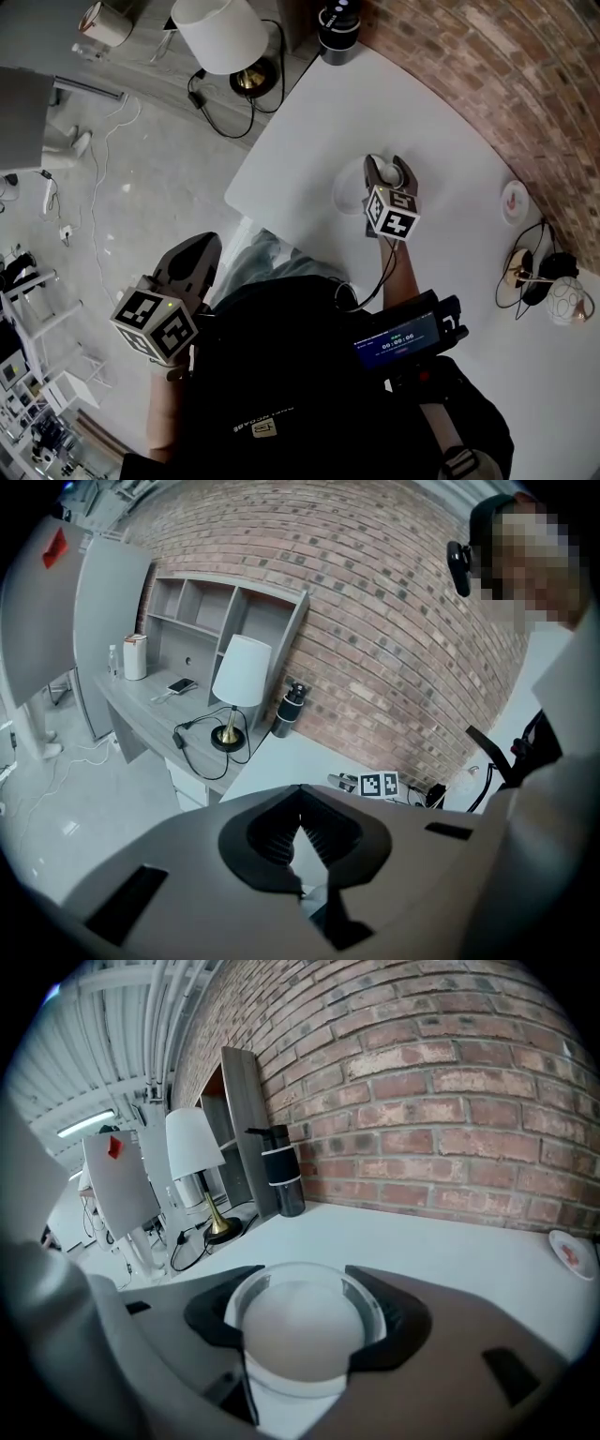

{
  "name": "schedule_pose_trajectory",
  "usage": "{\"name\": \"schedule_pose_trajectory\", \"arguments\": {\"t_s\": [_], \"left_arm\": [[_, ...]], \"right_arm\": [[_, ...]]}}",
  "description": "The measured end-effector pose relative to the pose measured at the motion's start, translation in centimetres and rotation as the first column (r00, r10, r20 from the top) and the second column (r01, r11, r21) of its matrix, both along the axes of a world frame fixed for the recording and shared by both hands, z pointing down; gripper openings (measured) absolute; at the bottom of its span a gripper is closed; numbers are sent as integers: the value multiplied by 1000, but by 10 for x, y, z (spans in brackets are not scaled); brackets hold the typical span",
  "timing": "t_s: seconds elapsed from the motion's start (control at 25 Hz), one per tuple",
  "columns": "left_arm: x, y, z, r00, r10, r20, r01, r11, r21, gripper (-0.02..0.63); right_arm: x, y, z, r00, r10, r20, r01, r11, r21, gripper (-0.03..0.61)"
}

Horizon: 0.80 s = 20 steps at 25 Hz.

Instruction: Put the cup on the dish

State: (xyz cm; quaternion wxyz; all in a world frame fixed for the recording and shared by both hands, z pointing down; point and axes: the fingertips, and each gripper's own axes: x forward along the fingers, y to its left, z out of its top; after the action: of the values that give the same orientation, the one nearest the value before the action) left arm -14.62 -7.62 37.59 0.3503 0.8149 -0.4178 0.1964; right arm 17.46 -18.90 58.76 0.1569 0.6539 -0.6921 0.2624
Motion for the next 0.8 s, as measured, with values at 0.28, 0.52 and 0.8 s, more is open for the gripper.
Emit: {"name": "schedule_pose_trajectory", "arguments": {"t_s": [0.28, 0.52, 0.8], "left_arm": [[-1, 2, 3, 999, -37, 9, 37, 999, -12, 6], [6, 4, 6, 999, -49, 11, 49, 999, -20, 6], [11, 8, 10, 998, -60, 18, 60, 998, -33, 6]], "right_arm": [[4, -7, 21, 999, -6, -45, 4, 1000, -24, 270], [6, -11, 34, 998, -13, -59, 11, 999, -41, 270], [6, -10, 44, 996, -42, -85, 38, 998, -45, 270]]}}
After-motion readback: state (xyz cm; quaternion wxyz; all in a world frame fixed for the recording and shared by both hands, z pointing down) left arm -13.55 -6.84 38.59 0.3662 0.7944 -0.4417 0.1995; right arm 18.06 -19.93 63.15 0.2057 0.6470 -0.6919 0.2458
